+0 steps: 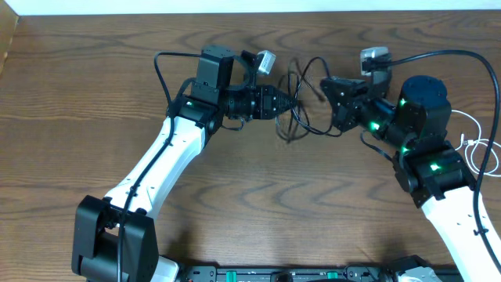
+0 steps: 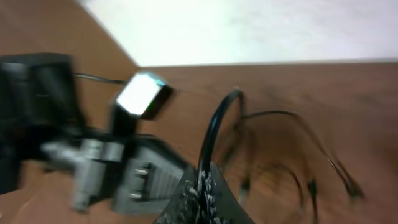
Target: Untangle cables
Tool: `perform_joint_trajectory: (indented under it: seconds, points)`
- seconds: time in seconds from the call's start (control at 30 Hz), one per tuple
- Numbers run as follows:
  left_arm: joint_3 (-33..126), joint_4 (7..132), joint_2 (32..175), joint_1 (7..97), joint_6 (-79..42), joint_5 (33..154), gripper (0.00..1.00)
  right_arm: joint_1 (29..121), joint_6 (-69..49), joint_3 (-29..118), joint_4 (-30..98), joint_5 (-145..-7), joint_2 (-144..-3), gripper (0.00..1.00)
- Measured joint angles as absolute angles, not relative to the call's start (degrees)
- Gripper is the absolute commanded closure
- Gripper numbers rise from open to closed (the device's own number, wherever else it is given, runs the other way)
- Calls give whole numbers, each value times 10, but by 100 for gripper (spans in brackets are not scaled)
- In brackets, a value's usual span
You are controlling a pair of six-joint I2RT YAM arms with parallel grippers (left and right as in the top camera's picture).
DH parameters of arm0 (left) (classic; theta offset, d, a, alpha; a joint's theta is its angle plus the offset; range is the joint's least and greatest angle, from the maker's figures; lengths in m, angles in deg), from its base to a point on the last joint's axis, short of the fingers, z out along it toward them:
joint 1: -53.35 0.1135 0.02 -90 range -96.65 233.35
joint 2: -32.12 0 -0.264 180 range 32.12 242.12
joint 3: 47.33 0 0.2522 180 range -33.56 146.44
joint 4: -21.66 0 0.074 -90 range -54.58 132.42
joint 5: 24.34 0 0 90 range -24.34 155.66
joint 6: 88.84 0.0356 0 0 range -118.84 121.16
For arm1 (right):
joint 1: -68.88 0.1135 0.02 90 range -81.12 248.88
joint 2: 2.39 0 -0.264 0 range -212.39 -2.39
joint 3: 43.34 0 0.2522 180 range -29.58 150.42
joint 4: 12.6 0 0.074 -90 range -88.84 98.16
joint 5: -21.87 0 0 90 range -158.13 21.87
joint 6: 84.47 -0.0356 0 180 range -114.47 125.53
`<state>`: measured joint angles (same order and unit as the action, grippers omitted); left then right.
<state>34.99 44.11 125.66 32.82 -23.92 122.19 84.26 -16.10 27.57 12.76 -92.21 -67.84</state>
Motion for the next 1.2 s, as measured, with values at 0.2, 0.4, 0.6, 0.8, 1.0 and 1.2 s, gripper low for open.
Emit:
perform_joint_trajectory:
  seconds: [0.2, 0.4, 0.6, 0.8, 1.0, 1.2]
  points:
    - [350, 489, 1257, 328, -223, 1224, 92, 804, -174, 277, 259, -801, -679, 99]
    - [350, 522, 1257, 325, -193, 1228, 92, 771, -179, 277, 328, -752, -679, 99]
    - [350, 536, 1257, 327, -182, 1235, 92, 752, -180, 277, 380, -693, -679, 99]
    - [350, 569, 1257, 346, -179, 1241, 92, 740, -181, 277, 407, -624, -679, 99]
    - [350, 610, 1257, 391, -161, 1237, 92, 727, -181, 277, 410, -573, -679, 99]
    - [350, 657, 1257, 418, -135, 1236, 92, 726, -173, 277, 396, -583, -679, 99]
